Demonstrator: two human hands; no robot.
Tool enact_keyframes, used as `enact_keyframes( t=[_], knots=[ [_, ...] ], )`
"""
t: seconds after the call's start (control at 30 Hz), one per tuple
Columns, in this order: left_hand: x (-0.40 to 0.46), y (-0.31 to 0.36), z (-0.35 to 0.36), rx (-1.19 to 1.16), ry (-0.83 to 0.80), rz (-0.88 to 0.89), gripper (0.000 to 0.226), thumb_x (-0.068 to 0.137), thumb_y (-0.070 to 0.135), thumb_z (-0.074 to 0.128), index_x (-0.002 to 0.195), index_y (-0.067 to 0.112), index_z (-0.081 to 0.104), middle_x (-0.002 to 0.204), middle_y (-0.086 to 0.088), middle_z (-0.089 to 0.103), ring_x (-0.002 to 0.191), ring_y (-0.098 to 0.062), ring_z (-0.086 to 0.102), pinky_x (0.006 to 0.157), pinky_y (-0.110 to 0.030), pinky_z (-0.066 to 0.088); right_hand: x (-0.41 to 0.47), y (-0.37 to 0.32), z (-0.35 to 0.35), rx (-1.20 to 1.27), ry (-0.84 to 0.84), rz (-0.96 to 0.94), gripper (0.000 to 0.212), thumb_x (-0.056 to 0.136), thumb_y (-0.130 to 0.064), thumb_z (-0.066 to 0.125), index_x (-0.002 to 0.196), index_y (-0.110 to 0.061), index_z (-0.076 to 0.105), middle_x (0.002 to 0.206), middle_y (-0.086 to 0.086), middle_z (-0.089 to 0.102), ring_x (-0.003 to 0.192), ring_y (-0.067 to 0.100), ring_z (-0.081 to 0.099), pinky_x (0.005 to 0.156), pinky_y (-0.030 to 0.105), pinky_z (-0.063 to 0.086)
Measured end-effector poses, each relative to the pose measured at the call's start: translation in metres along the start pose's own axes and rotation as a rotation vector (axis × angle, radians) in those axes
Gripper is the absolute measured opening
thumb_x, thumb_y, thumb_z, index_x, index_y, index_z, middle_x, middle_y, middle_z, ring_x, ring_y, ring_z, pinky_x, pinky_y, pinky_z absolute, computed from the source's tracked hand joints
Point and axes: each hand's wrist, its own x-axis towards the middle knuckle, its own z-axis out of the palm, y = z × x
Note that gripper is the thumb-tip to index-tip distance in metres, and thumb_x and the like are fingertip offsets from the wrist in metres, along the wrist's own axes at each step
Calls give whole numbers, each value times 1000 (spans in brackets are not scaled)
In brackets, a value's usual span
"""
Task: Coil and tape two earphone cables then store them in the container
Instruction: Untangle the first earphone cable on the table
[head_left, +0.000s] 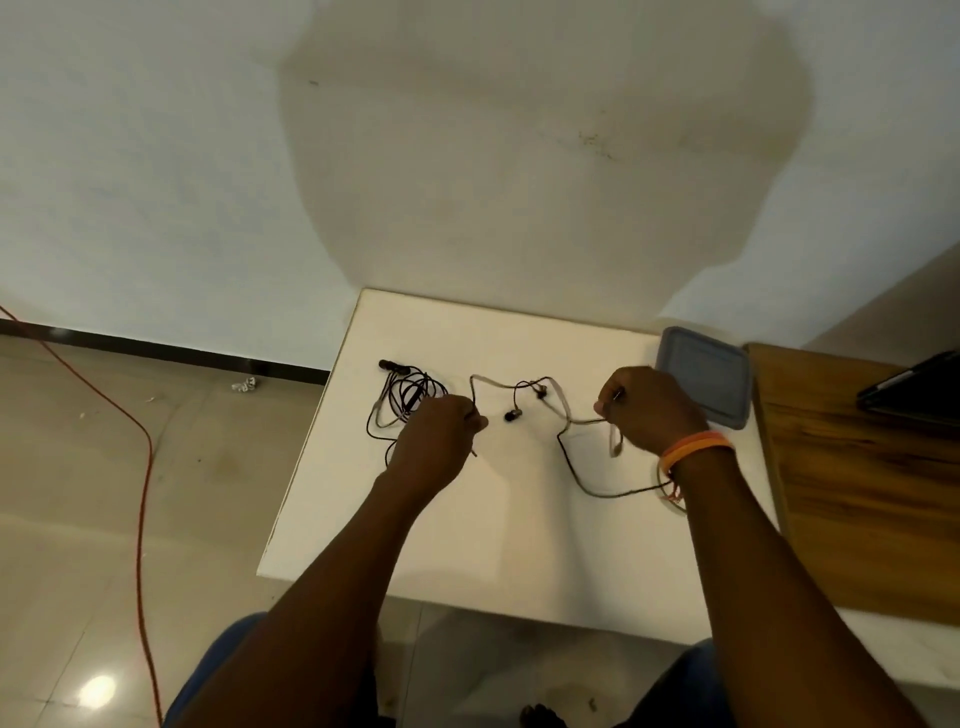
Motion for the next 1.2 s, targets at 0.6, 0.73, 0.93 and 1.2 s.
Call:
enact_keyframes(
  t=[0.6, 0.73, 0.93, 1.2],
  knots=[
    [-105, 13, 19, 111, -15, -187, 39, 96, 36, 55, 125, 9, 56, 121, -9, 63, 111, -27, 59, 87, -33, 45, -111, 1, -31, 851, 266, -203, 17, 93, -3, 56, 99, -10, 70, 87, 5, 74, 86, 2, 68, 78, 15, 48],
    [-101, 43, 1, -181, 170, 203, 61, 90, 38, 65, 144, 16, 44, 139, 5, 51, 123, -11, 50, 102, -24, 39, -129, -8, -45, 967, 159, -285, 21, 94, 0, 53, 109, -6, 67, 90, 9, 75, 85, -3, 67, 68, 6, 45],
    [-92, 88, -2, -380, -33, 329, 12, 94, 26, 63, 101, 20, 69, 98, 14, 68, 95, 2, 58, 78, -6, 38, -122, -3, -31, 853, 61, -378, 14, 83, -7, 72, 96, -11, 73, 87, 5, 76, 89, 19, 72, 87, 34, 55],
    [-51, 48, 2, -616, -33, 151, 16, 95, 21, 60, 88, 15, 73, 64, -6, 59, 59, -18, 61, 67, -35, 53, -62, 22, -32, 350, 501, -257, 6, 82, -12, 74, 87, -10, 75, 86, 0, 72, 81, 11, 65, 75, 17, 49]
  ],
)
